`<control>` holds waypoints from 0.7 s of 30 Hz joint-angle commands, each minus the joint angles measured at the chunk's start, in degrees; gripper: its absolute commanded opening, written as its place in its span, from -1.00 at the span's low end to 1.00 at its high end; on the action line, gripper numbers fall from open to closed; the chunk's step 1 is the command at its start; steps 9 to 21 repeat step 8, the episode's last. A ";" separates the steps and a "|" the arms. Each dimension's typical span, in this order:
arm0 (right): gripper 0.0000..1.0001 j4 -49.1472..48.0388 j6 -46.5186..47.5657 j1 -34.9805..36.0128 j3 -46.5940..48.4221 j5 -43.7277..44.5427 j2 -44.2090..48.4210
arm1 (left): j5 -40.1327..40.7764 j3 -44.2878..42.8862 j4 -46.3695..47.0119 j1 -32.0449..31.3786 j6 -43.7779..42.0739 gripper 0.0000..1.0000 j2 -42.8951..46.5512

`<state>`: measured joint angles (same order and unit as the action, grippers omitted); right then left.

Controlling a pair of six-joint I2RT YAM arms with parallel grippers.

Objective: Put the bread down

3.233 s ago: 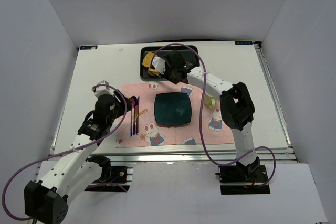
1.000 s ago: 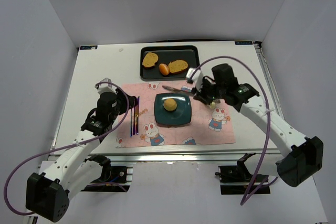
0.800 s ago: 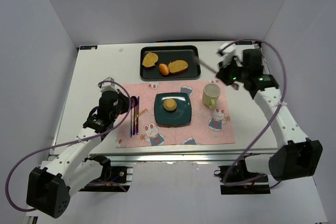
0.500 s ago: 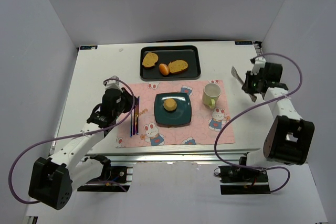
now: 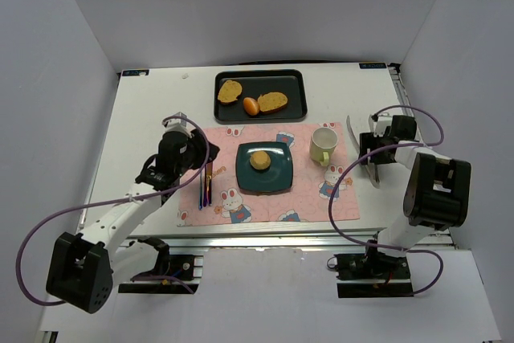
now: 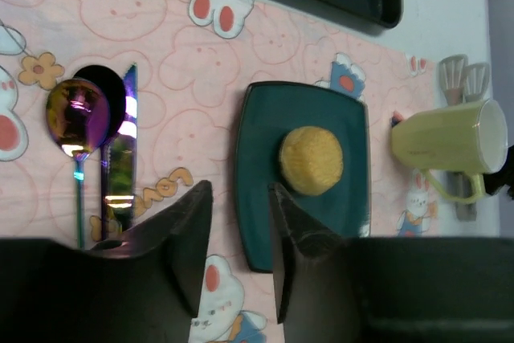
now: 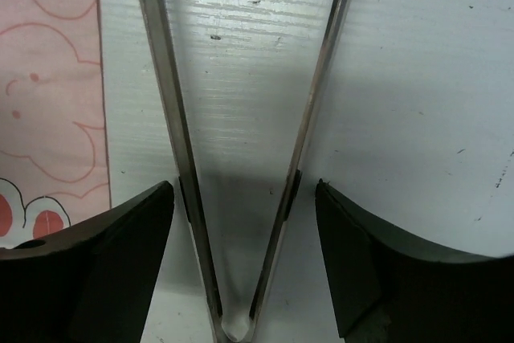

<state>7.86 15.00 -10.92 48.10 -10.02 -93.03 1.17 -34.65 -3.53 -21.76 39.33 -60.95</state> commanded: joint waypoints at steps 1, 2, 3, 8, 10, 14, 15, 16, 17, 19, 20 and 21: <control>0.52 1.98 3.80 -0.51 3.04 1.40 2.93 | -3.80 -1.12 3.08 -0.04 -0.22 -0.22 -0.83; 0.53 2.68 3.80 -0.42 3.84 0.97 3.90 | -5.20 -1.20 3.18 -0.21 -0.22 -0.45 -1.27; 0.72 3.47 4.24 -0.42 4.80 0.19 6.00 | -5.91 -1.29 3.09 -0.30 -0.31 -0.63 -1.71; 0.79 5.24 3.81 -0.16 11.12 -4.30 11.11 | -8.81 -3.40 5.47 -2.66 -1.45 -0.47 -5.57; 0.79 5.24 3.81 -0.16 11.12 -4.30 11.11 | -8.81 -3.40 5.47 -2.66 -1.45 -0.47 -5.57; 0.79 5.24 3.81 -0.16 11.12 -4.30 11.11 | -8.81 -3.40 5.47 -2.66 -1.45 -0.47 -5.57; 0.79 5.24 3.81 -0.16 11.12 -4.30 11.11 | -8.81 -3.40 5.47 -2.66 -1.45 -0.47 -5.57; 0.79 5.24 3.81 -0.16 11.12 -4.30 11.11 | -8.81 -3.40 5.47 -2.66 -1.45 -0.47 -5.57; 0.79 5.24 3.81 -0.16 11.12 -4.30 11.11 | -8.81 -3.40 5.47 -2.66 -1.45 -0.47 -5.57; 0.79 5.24 3.81 -0.16 11.12 -4.30 11.11 | -8.81 -3.40 5.47 -2.66 -1.45 -0.47 -5.57; 0.79 5.24 3.81 -0.16 11.12 -4.30 11.11 | -8.81 -3.40 5.47 -2.66 -1.45 -0.47 -5.57; 0.79 5.24 3.81 -0.16 11.12 -4.30 11.11 | -8.81 -3.40 5.47 -2.66 -1.45 -0.47 -5.57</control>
